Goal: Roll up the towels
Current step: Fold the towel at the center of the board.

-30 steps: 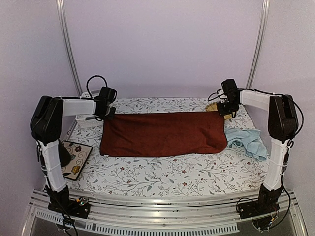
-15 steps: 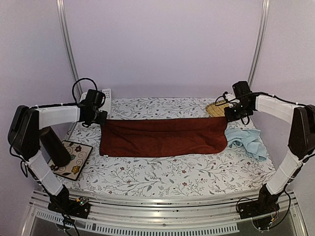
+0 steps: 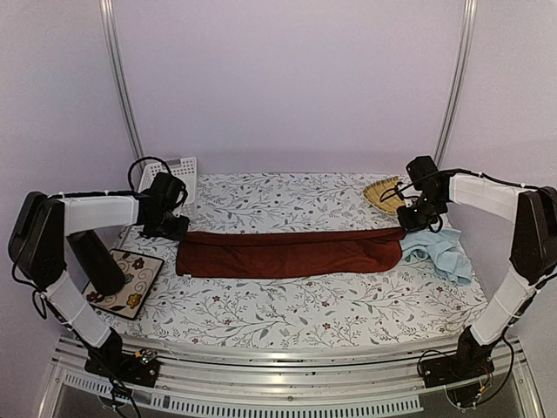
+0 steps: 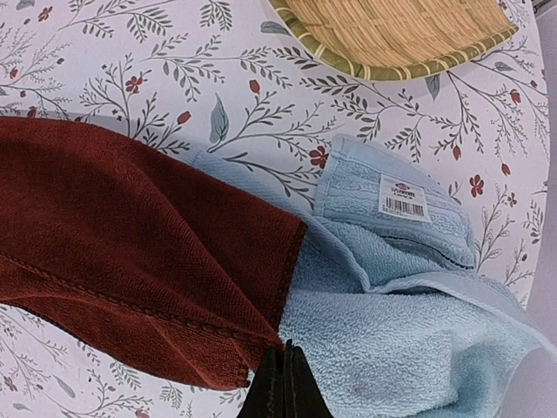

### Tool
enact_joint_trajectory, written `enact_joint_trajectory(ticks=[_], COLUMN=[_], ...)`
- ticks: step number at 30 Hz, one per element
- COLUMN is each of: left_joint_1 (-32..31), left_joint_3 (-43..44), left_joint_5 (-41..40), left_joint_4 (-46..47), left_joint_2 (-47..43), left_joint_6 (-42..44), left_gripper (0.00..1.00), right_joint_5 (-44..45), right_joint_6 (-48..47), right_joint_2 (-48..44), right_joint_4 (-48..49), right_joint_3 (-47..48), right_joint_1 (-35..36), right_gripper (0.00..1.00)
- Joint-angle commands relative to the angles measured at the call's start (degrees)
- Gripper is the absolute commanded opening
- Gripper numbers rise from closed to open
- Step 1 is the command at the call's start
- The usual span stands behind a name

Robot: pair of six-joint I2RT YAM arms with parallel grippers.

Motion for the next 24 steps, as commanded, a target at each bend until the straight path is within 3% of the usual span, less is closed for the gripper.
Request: enact_joint_trajectory(ticks=[1,13,24], left_joint_1=[-0.5,-1.4,-3.4], left_joint_3=[-1.1,-4.3,-4.4], left_joint_5=[3.7,12.3,12.1], left_joint_4=[-3.2,-9.1,-11.5], left_joint_2=[-3.2,-8.5,-5.0], left_joint_6=[-1.9,-2.8,-2.9], left_gripper=[0.00,0.00,0.00], right_joint_5=[3.1,2.9,1.7], right_joint_6=[1.8,3.7,3.3], right_joint_2=[-3.6,-9.3,-7.5], right_joint_4=[-3.2,-5.6,-5.8], right_joint_3=[-2.3,-6.0,-8.4], right_joint_1=[0.1,0.1,5.0], right_gripper=[0.02,0.02,0.02])
